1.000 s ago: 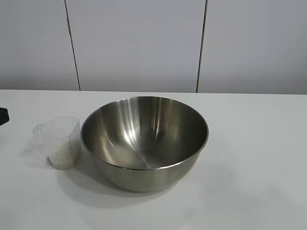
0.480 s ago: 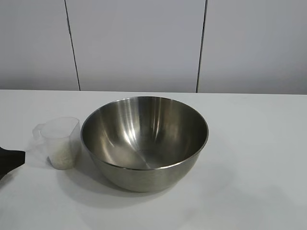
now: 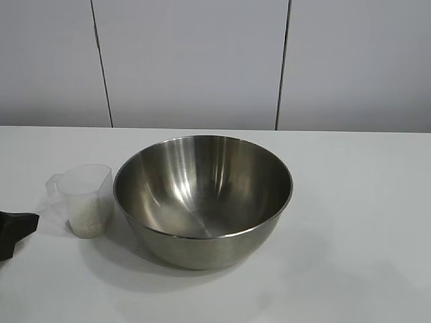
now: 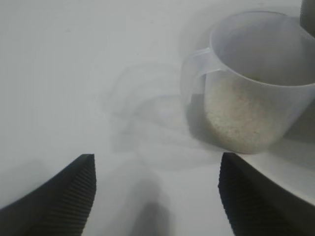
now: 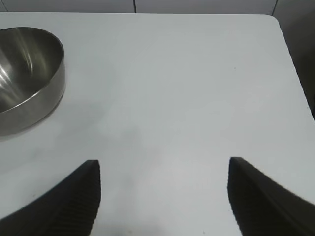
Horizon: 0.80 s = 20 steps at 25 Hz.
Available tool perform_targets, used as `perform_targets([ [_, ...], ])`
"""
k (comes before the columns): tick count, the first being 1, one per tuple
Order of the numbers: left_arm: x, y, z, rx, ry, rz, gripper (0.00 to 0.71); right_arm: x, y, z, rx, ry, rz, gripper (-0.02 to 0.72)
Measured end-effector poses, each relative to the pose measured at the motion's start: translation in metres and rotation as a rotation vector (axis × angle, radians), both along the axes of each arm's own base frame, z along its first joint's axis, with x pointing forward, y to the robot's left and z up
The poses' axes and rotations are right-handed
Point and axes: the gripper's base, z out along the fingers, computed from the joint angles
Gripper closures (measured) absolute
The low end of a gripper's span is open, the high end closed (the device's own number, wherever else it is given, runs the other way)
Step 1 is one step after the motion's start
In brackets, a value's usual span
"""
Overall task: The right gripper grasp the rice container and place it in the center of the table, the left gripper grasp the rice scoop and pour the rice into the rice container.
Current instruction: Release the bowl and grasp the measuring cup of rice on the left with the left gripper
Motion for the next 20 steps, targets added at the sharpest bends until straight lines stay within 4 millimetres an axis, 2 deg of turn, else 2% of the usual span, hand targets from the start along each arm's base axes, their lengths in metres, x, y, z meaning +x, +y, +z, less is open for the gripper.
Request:
perform_targets([
  [6, 0.012, 0.0, 0.003, -0.021, -0.031, 0.008, 0.2, 0.0, 0.0, 0.0, 0.0, 0.001, 0.0, 0.208],
  [12, 0.014, -0.002, -0.012, -0.023, 0.011, -0.016, 0.2, 0.0, 0.0, 0.0, 0.0, 0.0, 0.0, 0.208],
  [20, 0.031, -0.003, -0.007, -0.051, -0.034, -0.008, 0.202, 0.0, 0.0, 0.0, 0.0, 0.0, 0.0, 0.208],
])
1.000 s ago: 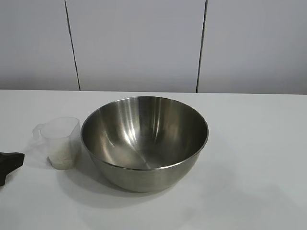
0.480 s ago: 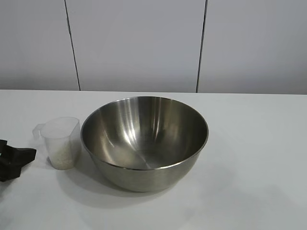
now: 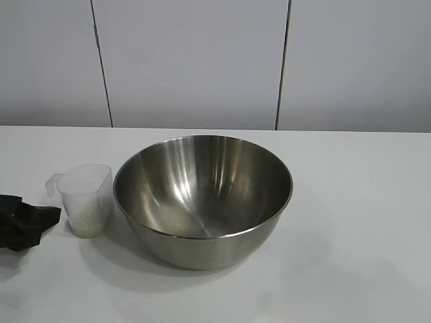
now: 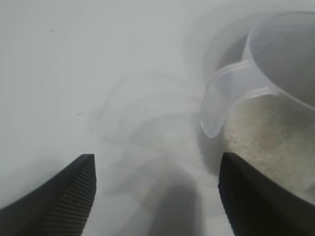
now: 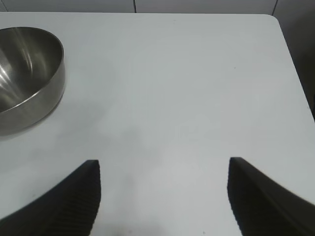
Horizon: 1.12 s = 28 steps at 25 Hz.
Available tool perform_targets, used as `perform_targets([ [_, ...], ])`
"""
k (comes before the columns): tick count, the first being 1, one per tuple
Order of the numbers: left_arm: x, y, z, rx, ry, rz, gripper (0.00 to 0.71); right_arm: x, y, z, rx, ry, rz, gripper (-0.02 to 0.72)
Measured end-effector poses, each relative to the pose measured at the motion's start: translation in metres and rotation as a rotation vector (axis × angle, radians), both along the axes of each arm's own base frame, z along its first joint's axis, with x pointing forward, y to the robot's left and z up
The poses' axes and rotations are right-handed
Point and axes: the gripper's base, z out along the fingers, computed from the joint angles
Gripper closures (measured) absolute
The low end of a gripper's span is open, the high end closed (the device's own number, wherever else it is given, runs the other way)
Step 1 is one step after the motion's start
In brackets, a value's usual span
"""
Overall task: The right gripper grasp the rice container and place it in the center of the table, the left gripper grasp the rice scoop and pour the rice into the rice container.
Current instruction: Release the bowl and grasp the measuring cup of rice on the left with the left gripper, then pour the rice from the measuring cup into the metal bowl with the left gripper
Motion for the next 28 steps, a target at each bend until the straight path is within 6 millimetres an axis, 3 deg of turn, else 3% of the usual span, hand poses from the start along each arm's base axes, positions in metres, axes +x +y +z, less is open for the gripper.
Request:
perform_targets([
  [4, 0.005, 0.0, 0.002, -0.009, -0.014, 0.004, 0.21, 0.0, 0.0, 0.0, 0.0, 0.0, 0.0, 0.208],
  [7, 0.006, 0.0, 0.002, -0.011, -0.017, 0.005, 0.268, 0.0, 0.0, 0.0, 0.0, 0.0, 0.0, 0.208],
  [10, 0.006, 0.0, 0.002, -0.011, -0.017, 0.005, 0.434, 0.0, 0.0, 0.0, 0.0, 0.0, 0.0, 0.208],
  [12, 0.006, 0.0, 0.002, -0.011, -0.017, 0.005, 0.592, 0.0, 0.0, 0.0, 0.0, 0.0, 0.0, 0.208],
  [15, 0.006, 0.0, 0.002, -0.011, -0.017, 0.005, 0.679, 0.0, 0.0, 0.0, 0.0, 0.0, 0.0, 0.208],
  [20, 0.008, 0.001, 0.013, -0.011, -0.05, 0.021, 0.703, 0.0, 0.0, 0.0, 0.0, 0.0, 0.0, 0.208],
  [28, 0.012, 0.002, 0.074, 0.052, -0.217, 0.008, 0.704, 0.0, 0.0, 0.0, 0.0, 0.0, 0.0, 0.208],
])
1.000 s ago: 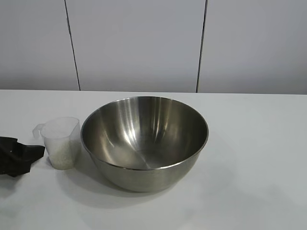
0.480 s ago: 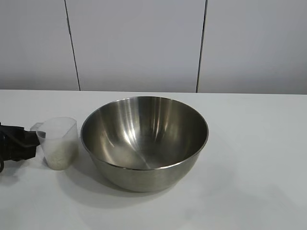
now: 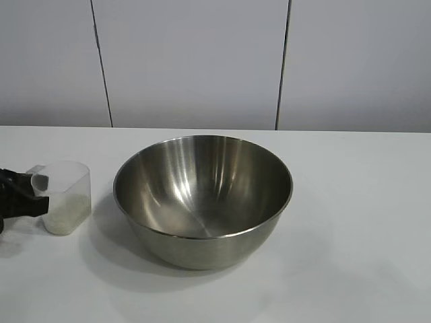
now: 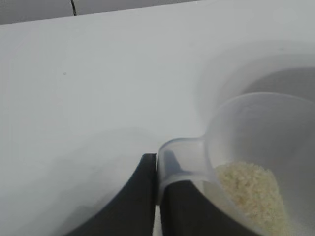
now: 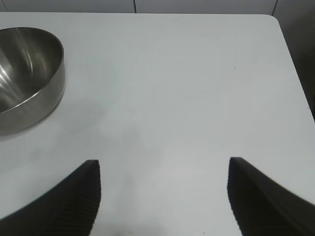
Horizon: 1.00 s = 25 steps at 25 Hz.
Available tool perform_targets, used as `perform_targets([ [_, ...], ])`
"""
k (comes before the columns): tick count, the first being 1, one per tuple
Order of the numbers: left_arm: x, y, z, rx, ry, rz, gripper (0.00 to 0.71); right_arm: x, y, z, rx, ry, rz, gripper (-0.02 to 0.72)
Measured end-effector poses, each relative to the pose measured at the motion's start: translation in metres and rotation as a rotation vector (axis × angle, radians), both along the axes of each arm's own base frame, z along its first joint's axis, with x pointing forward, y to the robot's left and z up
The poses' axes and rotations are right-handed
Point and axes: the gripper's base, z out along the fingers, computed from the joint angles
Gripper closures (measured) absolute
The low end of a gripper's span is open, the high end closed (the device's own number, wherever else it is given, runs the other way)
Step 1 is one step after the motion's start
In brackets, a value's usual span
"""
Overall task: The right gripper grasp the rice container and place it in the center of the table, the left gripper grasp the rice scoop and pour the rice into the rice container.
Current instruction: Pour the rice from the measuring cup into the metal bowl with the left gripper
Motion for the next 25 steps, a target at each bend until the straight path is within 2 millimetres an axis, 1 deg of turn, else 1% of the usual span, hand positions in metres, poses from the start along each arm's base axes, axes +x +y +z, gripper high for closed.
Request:
perform_targets([
  [3, -0.006, -0.004, 0.025, 0.051, -0.028, -0.037, 0.704, 0.0, 0.0, 0.0, 0.0, 0.0, 0.0, 0.208],
  [5, -0.01, -0.013, 0.042, 0.089, -0.042, -0.07, 0.704, 0.0, 0.0, 0.0, 0.0, 0.0, 0.0, 0.208],
  [7, -0.011, -0.027, 0.063, 0.125, -0.066, -0.114, 0.704, 0.0, 0.0, 0.0, 0.0, 0.0, 0.0, 0.208],
  [10, -0.011, -0.06, 0.09, 0.183, -0.098, -0.207, 0.704, 0.0, 0.0, 0.0, 0.0, 0.0, 0.0, 0.208],
  [13, -0.012, -0.092, 0.106, 0.279, -0.119, -0.298, 0.704, 0.0, 0.0, 0.0, 0.0, 0.0, 0.0, 0.208],
  [17, -0.021, -0.124, 0.112, 0.477, -0.19, -0.393, 0.704, 0.0, 0.0, 0.0, 0.0, 0.0, 0.0, 0.208],
  [21, -0.026, -0.137, 0.11, 0.721, -0.286, -0.42, 0.704, 0.0, 0.0, 0.0, 0.0, 0.0, 0.0, 0.208],
  [25, -0.027, -0.148, 0.097, 0.986, -0.358, -0.442, 0.704, 0.0, 0.0, 0.0, 0.001, 0.0, 0.001, 0.208],
])
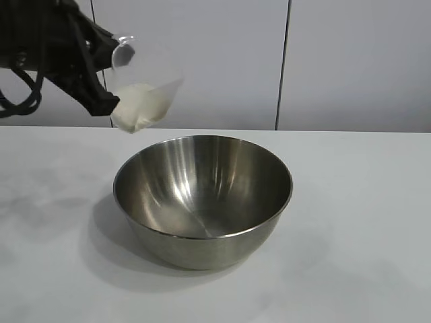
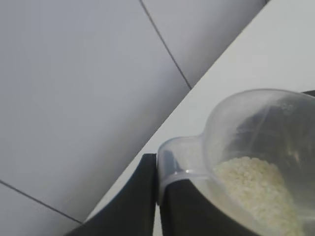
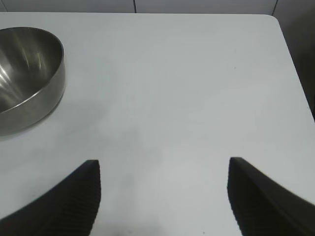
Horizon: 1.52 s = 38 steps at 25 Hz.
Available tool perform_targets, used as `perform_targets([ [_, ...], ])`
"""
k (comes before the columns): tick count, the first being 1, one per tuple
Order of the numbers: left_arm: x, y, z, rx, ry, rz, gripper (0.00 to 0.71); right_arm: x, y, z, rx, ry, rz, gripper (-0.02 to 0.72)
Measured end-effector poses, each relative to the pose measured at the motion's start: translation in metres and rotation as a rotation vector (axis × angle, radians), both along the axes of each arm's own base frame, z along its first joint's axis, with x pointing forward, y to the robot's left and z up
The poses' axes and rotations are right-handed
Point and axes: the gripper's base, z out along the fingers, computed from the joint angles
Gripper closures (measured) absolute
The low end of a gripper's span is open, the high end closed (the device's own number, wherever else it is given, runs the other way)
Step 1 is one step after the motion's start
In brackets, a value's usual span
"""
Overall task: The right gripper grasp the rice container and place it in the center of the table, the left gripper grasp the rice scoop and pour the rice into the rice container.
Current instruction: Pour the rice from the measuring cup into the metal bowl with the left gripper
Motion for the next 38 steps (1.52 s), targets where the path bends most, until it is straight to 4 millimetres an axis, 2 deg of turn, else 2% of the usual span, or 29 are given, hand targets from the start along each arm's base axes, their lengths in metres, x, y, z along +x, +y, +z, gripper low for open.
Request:
perform_targets([
  [6, -0.008, -0.031, -0.026, 0.348, -0.222, -0.056, 0.704, 0.0, 0.0, 0.0, 0.002, 0.0, 0.001, 0.208],
  [10, -0.011, -0.043, -0.037, 0.508, -0.373, -0.03, 0.704, 0.0, 0.0, 0.0, 0.002, 0.0, 0.001, 0.208],
  [17, -0.008, -0.043, -0.04, 0.751, -0.509, -0.06, 0.704, 0.0, 0.0, 0.0, 0.002, 0.0, 0.002, 0.208],
  [24, -0.008, -0.045, -0.04, 0.894, -0.582, -0.126, 0.704, 0.0, 0.0, 0.0, 0.003, 0.0, 0.002, 0.208],
  [33, -0.008, -0.044, -0.04, 0.884, -0.566, -0.108, 0.704, 0.0, 0.0, 0.0, 0.003, 0.0, 0.002, 0.208],
  [35, -0.007, -0.043, -0.039, 0.804, -0.544, -0.068, 0.704, 0.0, 0.0, 0.0, 0.003, 0.0, 0.002, 0.208],
  [38, -0.005, -0.041, -0.027, 0.515, -0.497, 0.126, 0.704, 0.0, 0.0, 0.0, 0.003, 0.0, 0.002, 0.208],
])
